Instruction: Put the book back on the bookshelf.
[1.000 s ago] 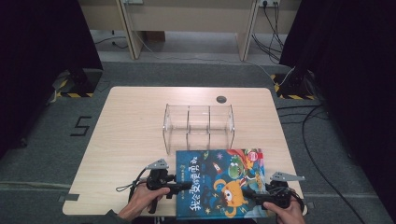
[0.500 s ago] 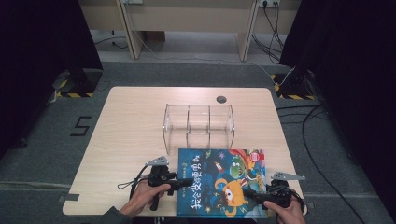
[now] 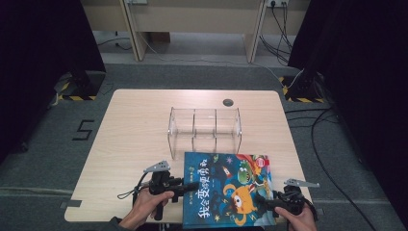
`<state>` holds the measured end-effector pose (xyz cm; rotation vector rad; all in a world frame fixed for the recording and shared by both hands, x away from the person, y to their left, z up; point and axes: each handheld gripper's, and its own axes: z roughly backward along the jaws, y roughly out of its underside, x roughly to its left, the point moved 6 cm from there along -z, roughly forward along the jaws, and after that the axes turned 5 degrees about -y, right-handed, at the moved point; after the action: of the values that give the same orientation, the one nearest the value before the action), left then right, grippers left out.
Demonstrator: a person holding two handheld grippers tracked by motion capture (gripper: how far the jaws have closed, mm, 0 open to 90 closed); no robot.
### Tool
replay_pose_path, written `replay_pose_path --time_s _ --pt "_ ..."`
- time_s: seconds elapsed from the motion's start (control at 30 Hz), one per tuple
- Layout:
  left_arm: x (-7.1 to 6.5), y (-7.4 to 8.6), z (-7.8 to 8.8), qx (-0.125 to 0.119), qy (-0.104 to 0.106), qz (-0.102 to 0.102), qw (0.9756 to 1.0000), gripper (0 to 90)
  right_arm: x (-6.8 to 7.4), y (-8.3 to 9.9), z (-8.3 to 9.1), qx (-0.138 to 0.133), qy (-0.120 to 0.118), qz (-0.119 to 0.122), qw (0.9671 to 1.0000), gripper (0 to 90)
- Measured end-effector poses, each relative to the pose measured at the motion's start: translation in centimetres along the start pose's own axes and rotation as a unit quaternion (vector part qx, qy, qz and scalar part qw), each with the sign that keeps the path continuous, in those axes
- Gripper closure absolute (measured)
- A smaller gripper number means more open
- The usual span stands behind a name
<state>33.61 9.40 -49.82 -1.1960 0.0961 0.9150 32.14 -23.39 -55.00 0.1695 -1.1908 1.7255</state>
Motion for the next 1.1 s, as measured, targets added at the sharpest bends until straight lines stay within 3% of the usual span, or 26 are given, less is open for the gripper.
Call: replay_pose_path --time_s 0.1,0.23,0.27,0.57,0.63,0.67,0.73,0.8,0.87,0.9,1.0,1.07,1.1 --pt "-0.3 0.0 0.1 -0.006 -0.001 0.001 1.0 60.3 -0.1 -0.1 0.0 -0.003 0.009 0.012 0.9999 21.7" --pt "-0.7 -0.3 0.3 -0.015 -0.003 0.002 0.9999 60.2 -0.3 -0.2 0.2 0.004 0.039 0.033 0.9987 19.8" --pt "-1.0 -0.4 0.4 -0.018 -0.007 0.004 0.9998 59.9 -0.2 -0.2 0.3 0.005 0.054 0.048 0.9974 23.1" --pt "-1.3 -0.8 0.6 -0.025 -0.018 -0.013 0.9994 58.8 0.8 -0.2 0.9 -0.015 0.058 0.073 0.9956 24.0" --pt "-1.2 -0.8 0.7 -0.024 -0.021 -0.013 0.9994 58.5 1.3 -0.2 1.2 -0.022 0.067 0.086 0.9938 24.3" --pt "-1.1 -0.8 0.7 -0.023 -0.022 -0.01 0.9994 58.4 1.7 0.0 1.3 -0.023 0.073 0.105 0.9915 24.7" --pt "-1.0 -0.9 0.7 -0.023 -0.025 -0.008 0.9994 58.2 2.0 0.1 1.3 -0.024 0.076 0.104 0.9914 24.7" --pt "-0.8 -1.0 0.9 -0.021 -0.027 -0.008 0.9994 58.1 2.5 0.3 1.4 -0.024 0.085 0.123 0.9885 24.8" --pt "-0.4 -1.1 1.3 -0.024 -0.038 -0.009 0.9989 57.2 3.5 0.5 1.4 -0.025 0.095 0.157 0.9828 24.8" --pt "-0.4 -1.1 1.3 -0.024 -0.038 -0.009 0.9989 56.9 3.5 0.5 1.4 -0.025 0.095 0.157 0.9828 24.8" --pt "-0.2 -1.1 1.4 -0.024 -0.042 -0.005 0.9988 56.7 5.3 1.0 1.2 -0.03 0.089 0.181 0.979 24.8" --pt "-0.3 -1.1 1.4 -0.024 -0.043 -0.006 0.9988 56.7 5.8 1.2 1.1 -0.03 0.086 0.184 0.9788 24.8" --pt "-0.2 -1.2 1.5 -0.023 -0.043 -0.007 0.9988 56.7 6.7 1.6 0.8 -0.025 0.074 0.194 0.978 24.6"
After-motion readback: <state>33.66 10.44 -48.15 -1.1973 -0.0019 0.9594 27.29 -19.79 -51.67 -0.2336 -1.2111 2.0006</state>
